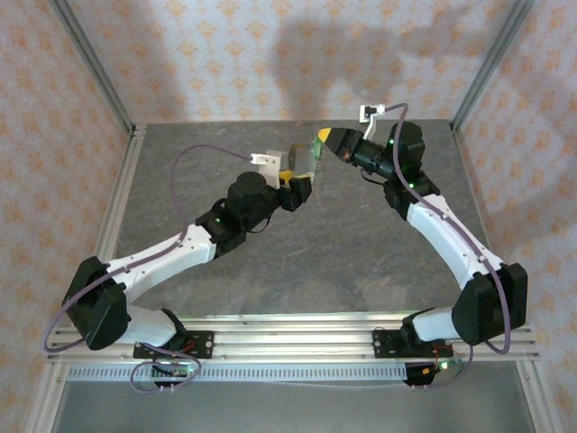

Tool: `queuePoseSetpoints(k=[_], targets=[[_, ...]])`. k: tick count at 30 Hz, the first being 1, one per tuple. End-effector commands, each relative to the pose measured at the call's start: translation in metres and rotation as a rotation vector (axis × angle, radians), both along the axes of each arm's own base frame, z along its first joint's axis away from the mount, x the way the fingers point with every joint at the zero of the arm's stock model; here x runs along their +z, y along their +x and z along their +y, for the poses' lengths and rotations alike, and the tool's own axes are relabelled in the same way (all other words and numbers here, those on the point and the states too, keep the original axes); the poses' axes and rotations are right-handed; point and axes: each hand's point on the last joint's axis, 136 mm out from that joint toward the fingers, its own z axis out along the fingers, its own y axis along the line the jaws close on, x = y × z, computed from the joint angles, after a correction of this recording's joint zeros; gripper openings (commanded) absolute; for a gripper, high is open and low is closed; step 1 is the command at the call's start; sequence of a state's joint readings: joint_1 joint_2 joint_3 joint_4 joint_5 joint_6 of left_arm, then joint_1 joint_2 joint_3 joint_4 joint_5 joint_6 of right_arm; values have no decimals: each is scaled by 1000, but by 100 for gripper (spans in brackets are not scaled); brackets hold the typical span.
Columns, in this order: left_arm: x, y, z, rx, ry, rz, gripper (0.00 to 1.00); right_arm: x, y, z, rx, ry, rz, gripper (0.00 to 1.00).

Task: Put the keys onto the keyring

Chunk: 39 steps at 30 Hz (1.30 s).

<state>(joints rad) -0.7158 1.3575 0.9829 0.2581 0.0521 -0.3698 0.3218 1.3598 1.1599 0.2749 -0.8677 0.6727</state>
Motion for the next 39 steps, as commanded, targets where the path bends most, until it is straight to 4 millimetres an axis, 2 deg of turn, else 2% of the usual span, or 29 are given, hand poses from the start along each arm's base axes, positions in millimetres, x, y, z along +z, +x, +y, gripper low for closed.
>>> queuePoseSetpoints(k=[1,3,6,10,13,17,22,33,39], targets=[[37,0,31,88,-103,-53,61,32,-14,-5,14,-16,-120,0],[46,1,42,90,-177,-7,62,29,-15,-7,20,-35,-124,0],[58,1,47,74,-242,79,63,24,-16,-10,27,-66,-132,0],[69,0,44,53,-259,194,63,16,-14,-14,33,-96,-137,0],[75,-3,33,-23,-167,210,63,10,-14,-15,41,-127,-148,0],[68,-5,28,-127,95,120,63,6,-11,-21,33,-151,-149,0],[54,-7,15,-267,265,34,62,7,-12,-21,54,-148,-151,0],[68,0,-17,-417,287,-45,61,7,-17,-20,79,-146,-150,0],[55,8,-28,-466,334,-16,60,10,-20,-20,85,-144,-156,0]])
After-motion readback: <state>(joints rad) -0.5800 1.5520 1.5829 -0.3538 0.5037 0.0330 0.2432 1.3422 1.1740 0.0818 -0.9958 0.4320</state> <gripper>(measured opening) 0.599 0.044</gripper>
